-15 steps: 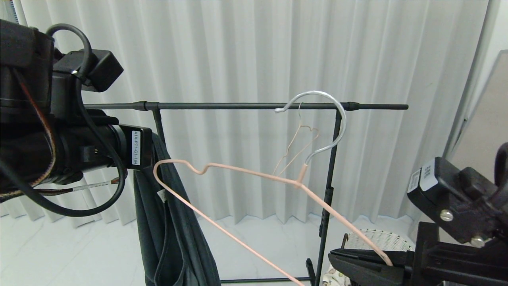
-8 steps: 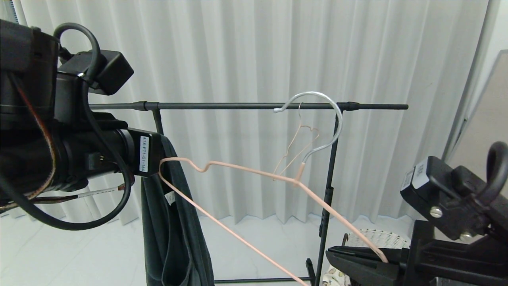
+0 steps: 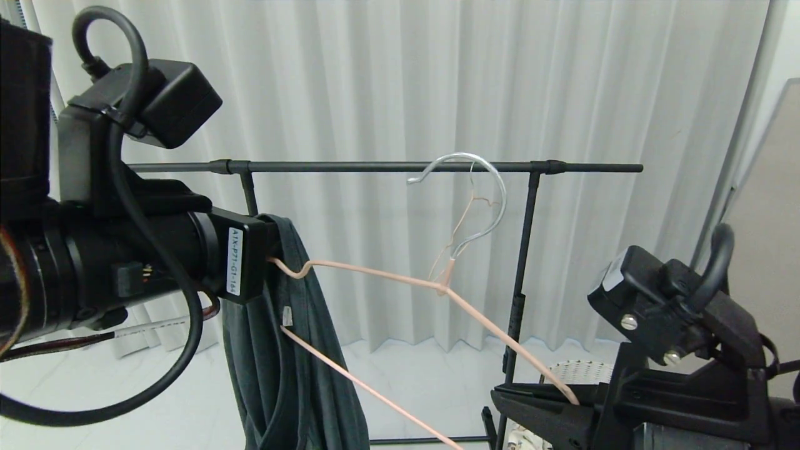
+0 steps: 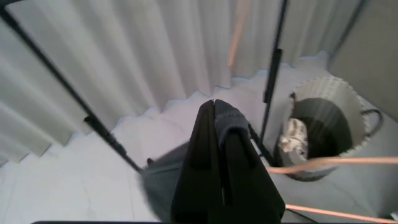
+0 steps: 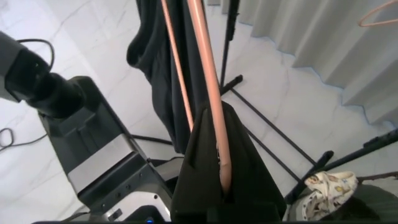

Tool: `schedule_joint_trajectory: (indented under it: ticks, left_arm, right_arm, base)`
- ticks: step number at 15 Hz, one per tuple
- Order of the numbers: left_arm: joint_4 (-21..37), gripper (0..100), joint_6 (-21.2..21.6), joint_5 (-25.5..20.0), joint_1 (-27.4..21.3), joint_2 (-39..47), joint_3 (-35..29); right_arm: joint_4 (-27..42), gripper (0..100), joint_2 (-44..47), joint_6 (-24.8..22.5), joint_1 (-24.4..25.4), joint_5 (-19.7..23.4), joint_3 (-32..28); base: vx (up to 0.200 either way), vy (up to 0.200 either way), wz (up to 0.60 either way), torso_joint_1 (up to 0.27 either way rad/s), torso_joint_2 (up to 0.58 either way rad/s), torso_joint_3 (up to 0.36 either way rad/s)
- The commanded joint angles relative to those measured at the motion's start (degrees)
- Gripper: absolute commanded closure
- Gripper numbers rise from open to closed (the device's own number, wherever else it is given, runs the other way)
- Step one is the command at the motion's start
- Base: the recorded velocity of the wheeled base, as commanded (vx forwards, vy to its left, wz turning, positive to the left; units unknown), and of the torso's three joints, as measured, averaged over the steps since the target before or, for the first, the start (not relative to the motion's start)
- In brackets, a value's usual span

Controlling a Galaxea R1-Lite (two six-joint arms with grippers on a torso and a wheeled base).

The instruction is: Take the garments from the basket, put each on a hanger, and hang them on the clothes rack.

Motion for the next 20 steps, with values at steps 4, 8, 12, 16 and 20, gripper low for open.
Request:
schedule_joint_trajectory:
  ticks: [4,8,12,16,20]
  left_arm:
    - [0.0,100,0.0,-0.3,-7.1,-1.4,-0.4]
    - [-0.1,100,0.0,-0.4,-10.0,-1.7,-1.1]
    - [-0.1,100,0.0,-1.3,-12.9,-1.6,-2.9]
    - [-0.1,100,0.0,-3.4,-14.1,-1.6,-3.8]
    - [-0.1,100,-0.2,-4.2,-14.3,-1.4,-4.4]
  right_arm:
    - [-1.0,100,4.8,0.0,0.9,1.2,-2.6]
    - [-3.4,100,9.6,0.3,0.9,1.2,-5.3]
    - [-3.8,100,13.6,4.4,0.9,1.6,-8.7]
    - [-4.7,100,15.6,7.5,0.9,1.6,-10.8]
    - [-7.8,100,16.8,9.4,2.1,1.5,-11.1]
  base:
    - [0.000,0.000,0.00,0.000,0.00,0.000]
    - [0.000,0.000,0.00,0.000,0.00,0.000]
    - [0.000,0.000,0.00,0.000,0.00,0.000]
    - [0.000,0.000,0.00,0.000,0.00,0.000]
    - [0.000,0.000,0.00,0.000,0.00,0.000]
